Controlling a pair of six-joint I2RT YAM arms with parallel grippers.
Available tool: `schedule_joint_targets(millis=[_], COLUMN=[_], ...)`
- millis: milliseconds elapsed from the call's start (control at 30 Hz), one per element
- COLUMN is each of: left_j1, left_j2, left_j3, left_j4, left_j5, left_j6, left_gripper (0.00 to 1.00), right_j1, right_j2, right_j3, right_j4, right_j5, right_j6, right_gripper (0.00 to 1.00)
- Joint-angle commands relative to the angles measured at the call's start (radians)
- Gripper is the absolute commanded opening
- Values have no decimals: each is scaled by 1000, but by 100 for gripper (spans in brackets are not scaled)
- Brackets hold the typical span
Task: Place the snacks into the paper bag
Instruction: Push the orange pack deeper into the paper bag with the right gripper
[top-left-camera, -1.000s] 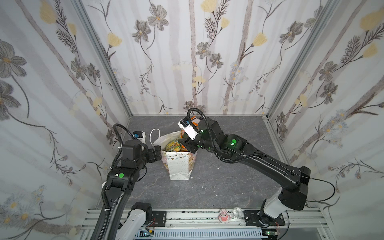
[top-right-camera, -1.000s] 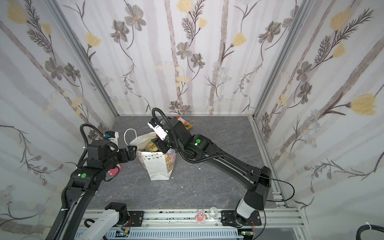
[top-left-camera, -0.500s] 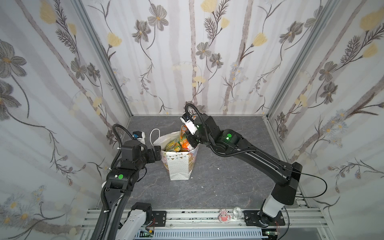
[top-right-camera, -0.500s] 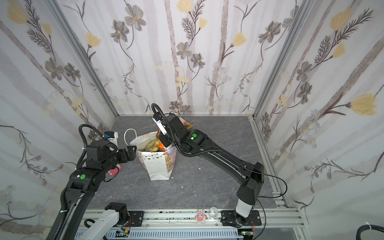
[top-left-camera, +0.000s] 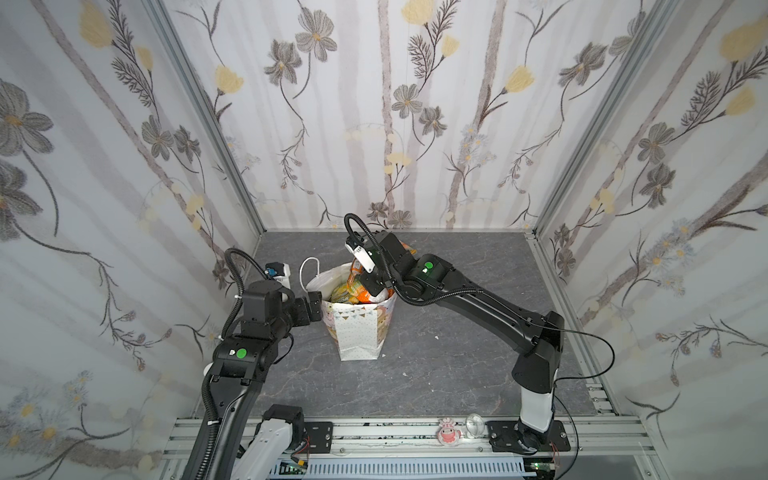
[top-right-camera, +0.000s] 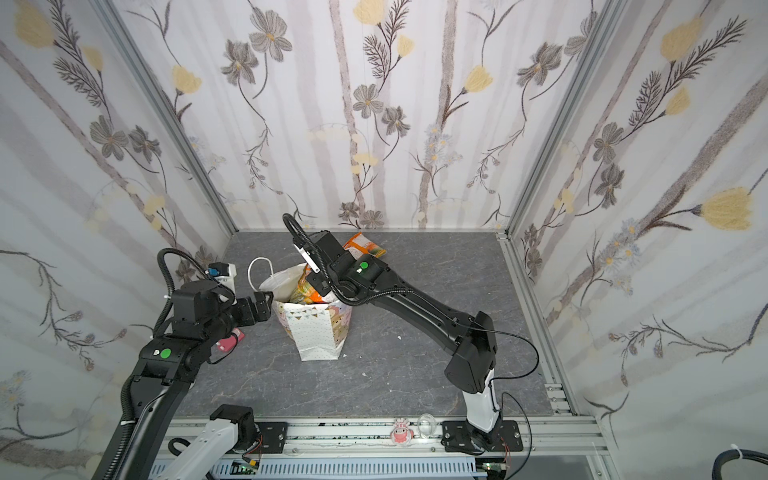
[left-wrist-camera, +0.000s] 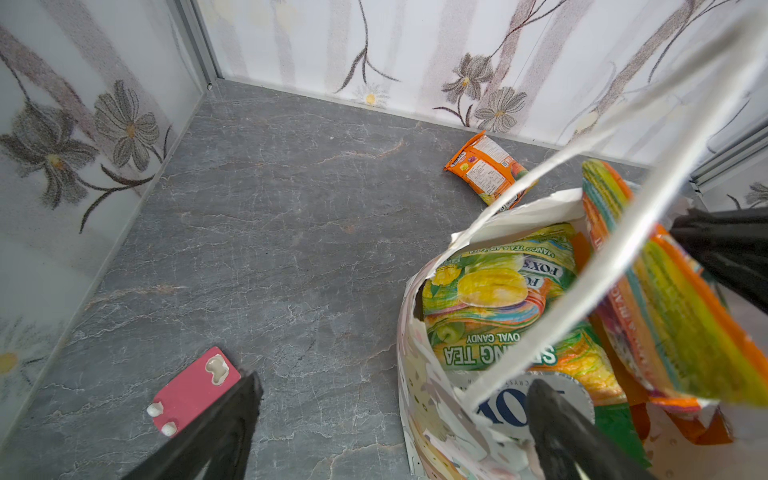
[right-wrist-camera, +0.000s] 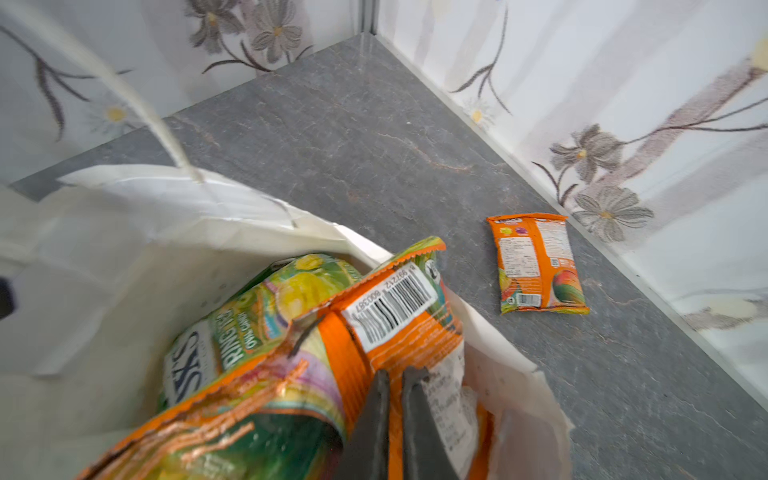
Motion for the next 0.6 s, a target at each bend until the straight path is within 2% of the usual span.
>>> schedule_joint_targets(millis=[0,167,400,567], left_j1=[1,1,2,2], left_j2=[4,17,15,34], left_j3=[-3,-10,11,46], left_j4=[30,46,63,64], left_j5=[-4,7,3,14], left_j6=[5,6,6,15], left_gripper=[100,100,100,100], right_j1=[3,4,4,8], right_j2=[17,74,139,179], right_j3=[18,65,146,237], right_j4=[-51,-158,-220,-184], right_j5=[-133,-171,-172,-226], right_j6=[-30,-39,-45,-24], right_gripper=[11,10,10,13])
